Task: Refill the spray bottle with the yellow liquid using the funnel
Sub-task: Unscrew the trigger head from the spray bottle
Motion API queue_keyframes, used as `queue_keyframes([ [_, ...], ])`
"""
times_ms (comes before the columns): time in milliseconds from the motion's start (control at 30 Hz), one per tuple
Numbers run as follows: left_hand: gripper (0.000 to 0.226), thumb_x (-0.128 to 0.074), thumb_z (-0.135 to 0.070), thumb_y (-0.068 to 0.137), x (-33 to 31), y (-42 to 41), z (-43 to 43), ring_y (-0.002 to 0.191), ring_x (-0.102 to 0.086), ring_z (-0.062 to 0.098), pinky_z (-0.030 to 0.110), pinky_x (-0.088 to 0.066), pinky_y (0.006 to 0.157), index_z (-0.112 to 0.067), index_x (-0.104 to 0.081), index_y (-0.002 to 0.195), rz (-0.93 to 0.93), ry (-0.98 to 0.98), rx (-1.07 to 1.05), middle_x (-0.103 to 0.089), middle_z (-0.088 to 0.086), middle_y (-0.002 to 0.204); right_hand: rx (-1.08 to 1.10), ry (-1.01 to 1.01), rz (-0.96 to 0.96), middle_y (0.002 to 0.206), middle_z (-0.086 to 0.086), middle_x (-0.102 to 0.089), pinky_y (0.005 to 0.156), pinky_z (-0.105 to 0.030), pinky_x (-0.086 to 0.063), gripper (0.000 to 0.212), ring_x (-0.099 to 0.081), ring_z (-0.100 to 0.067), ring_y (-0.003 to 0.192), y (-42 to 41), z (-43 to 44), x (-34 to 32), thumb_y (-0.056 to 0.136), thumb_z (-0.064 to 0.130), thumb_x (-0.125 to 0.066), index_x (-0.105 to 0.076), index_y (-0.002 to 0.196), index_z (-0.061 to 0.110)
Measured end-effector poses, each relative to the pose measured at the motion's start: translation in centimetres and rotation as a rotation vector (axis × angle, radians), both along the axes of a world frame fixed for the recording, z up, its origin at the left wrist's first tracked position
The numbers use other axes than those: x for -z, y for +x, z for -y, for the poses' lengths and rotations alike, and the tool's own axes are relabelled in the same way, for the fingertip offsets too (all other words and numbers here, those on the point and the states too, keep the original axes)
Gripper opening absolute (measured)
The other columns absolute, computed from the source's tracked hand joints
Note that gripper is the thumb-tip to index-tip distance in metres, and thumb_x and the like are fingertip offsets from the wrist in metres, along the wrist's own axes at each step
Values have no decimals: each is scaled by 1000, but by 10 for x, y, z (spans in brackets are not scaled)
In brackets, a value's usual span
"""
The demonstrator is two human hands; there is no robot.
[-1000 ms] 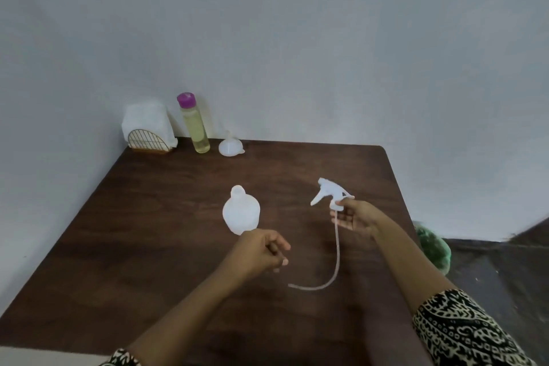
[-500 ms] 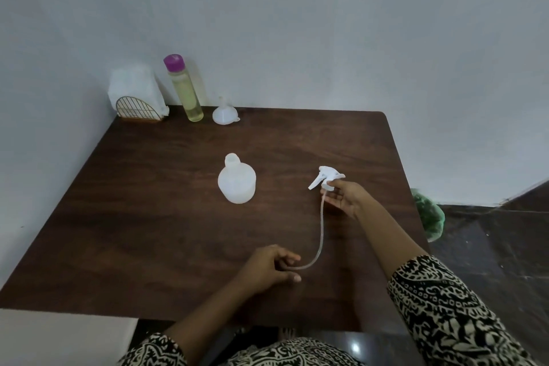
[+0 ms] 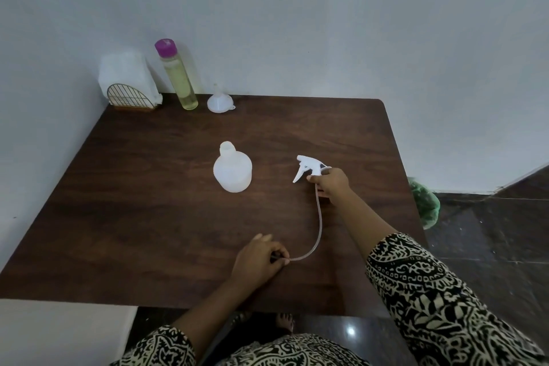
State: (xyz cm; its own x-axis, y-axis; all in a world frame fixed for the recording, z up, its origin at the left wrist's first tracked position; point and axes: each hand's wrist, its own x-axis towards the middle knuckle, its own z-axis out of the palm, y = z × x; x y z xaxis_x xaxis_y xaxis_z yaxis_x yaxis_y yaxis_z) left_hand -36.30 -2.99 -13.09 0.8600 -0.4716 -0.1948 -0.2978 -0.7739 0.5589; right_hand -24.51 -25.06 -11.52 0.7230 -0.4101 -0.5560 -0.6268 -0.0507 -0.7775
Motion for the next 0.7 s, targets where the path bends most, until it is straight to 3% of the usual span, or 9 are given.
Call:
queue_keyframes([
  [67, 12, -65, -40, 84, 2, -1, -1, 95, -48, 6, 22, -40, 70, -32, -70, 93, 7, -15, -9, -57, -10, 93, -53, -139, -20, 89, -8, -63, 79, -43, -58, 27, -63, -23, 81, -2, -2, 1, 74, 17, -79, -60, 92, 10],
  [133, 12, -65, -40, 84, 4, -1, -1, 95, -48, 7, 23, -41, 69, -33, -70, 92, 19, -27, -10, -57, -10, 93, -149, -291, -29, 89, -8, -67, 81, -42, -56, 25, -65, -24, 81, -2, -4, 1, 74, 25, -79, -63, 86, 12],
  [267, 11, -67, -40, 83, 9, -3, -2, 91, -43, 2, 21, -37, 64, -34, -71, 91, 51, -56, -19, -54, -15, 91, -277, -459, -50, 101, -8, -70, 74, -33, -51, 43, -67, -26, 92, -5, -11, -2, 74, 37, -75, -63, 103, 8],
  [367, 9, -70, -37, 82, 13, -4, -4, 87, -40, -1, 18, -34, 64, -33, -71, 90, 71, -117, -63, -47, -22, 87, -299, -493, -62, 109, -9, -67, 72, -30, -46, 57, -64, -28, 100, -7, -14, -3, 74, 42, -72, -56, 114, 5],
  [467, 14, -72, -35, 80, 17, -3, -5, 89, -41, -2, 17, -35, 66, -32, -71, 94, 74, -156, -97, -46, -23, 89, -289, -458, -94, 112, -9, -64, 82, -39, -53, 68, -64, -29, 101, -8, -13, -3, 70, 46, -74, -48, 118, 5],
  [700, 46, -80, -30, 72, 18, -3, -13, 99, -49, 5, 21, -44, 80, -27, -65, 116, 14, -249, -109, -52, -14, 104, -313, -422, -107, 115, -6, -61, 82, -46, -55, 68, -60, -25, 104, -18, -7, -7, 74, 44, -73, -39, 120, 7],
])
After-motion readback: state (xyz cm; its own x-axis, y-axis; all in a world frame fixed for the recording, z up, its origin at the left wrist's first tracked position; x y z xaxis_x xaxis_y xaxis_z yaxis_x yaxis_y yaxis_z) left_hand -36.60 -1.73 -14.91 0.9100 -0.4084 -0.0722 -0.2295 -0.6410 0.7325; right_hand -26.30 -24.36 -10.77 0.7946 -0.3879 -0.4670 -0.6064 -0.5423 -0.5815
